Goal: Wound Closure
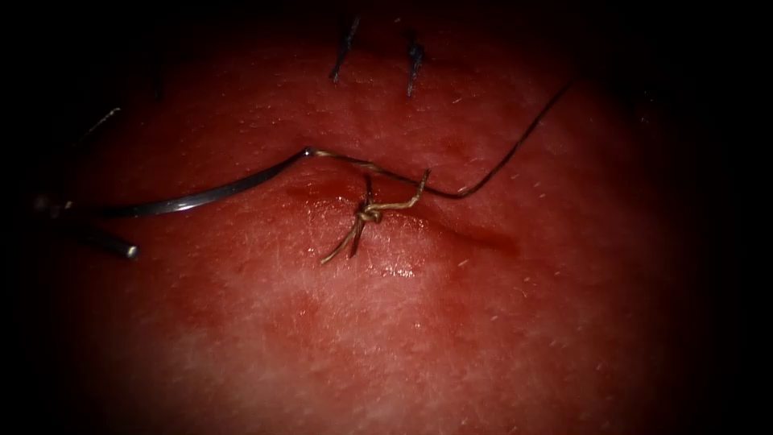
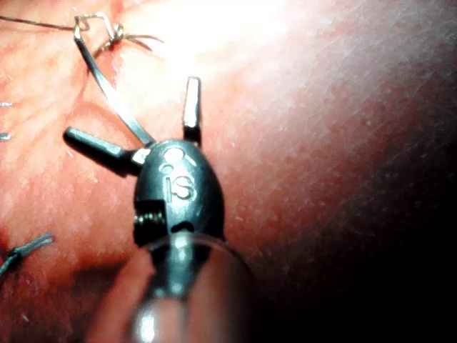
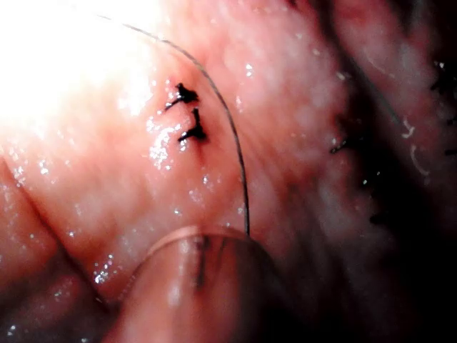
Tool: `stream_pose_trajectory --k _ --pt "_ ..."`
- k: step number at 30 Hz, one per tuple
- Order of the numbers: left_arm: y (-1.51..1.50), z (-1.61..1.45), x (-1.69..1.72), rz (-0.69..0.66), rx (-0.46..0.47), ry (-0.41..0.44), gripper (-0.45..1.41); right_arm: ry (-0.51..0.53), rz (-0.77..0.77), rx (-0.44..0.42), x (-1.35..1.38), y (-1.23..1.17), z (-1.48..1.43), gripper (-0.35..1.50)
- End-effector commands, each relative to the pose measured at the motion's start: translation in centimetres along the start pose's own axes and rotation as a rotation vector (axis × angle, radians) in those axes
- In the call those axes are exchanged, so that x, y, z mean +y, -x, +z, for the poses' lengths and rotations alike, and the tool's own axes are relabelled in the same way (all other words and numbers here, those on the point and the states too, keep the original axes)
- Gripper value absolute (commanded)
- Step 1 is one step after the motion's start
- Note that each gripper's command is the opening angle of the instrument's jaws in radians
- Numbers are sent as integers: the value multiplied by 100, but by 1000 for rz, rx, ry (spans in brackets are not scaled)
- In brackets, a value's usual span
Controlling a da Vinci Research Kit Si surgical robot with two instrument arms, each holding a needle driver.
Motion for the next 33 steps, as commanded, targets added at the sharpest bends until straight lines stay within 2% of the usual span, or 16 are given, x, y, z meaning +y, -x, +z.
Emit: stream_pose_trajectory --k 1,3,7,8,9,10,12,13,15,17,18,22,26,28,29,33 --pt "-6 3 -5 -1 0 -1 93 -3 -3 2 -2 1 3 -35" --pt "-7 3 -4 -1 2 2 93 -3 -11 -4 2 13 -6 -35" --pt "-8 3 -3 -1 6 2 93 1 -9 -29 6 16 -11 -35" --pt "-8 3 -2 -1 7 3 93 -8 48 -28 9 13 -11 -13" --pt "-8 2 -2 -1 7 4 93 -14 86 -27 11 9 -11 47" --pt "-8 2 -2 -1 7 4 93 -14 86 -27 11 9 -11 47" --pt "-7 2 -4 0 11 4 93 -16 171 -39 12 -2 -15 121" --pt "-7 2 -4 0 11 4 93 -16 171 -39 12 -2 -15 121" --pt "-5 3 -5 -1 15 4 91 -21 218 -44 13 -12 -19 136" --pt "0 4 -7 -5 16 7 91 -59 252 -5 12 -31 -32 145" --pt "0 4 -7 -5 16 7 91 -59 252 -5 12 -31 -32 145" --pt "5 6 -8 -9 18 11 91 -136 317 72 6 -58 -57 143" --pt "8 7 -8 -11 19 12 91 -270 366 268 -2 -91 -88 130" --pt "8 9 -8 -11 20 14 91 -306 383 322 -7 -107 -97 130" --pt "7 11 -8 -11 20 16 91 -348 398 389 -16 -125 -104 130" --pt "7 14 -9 -10 21 19 91 -379 411 457 -33 -151 -108 133"
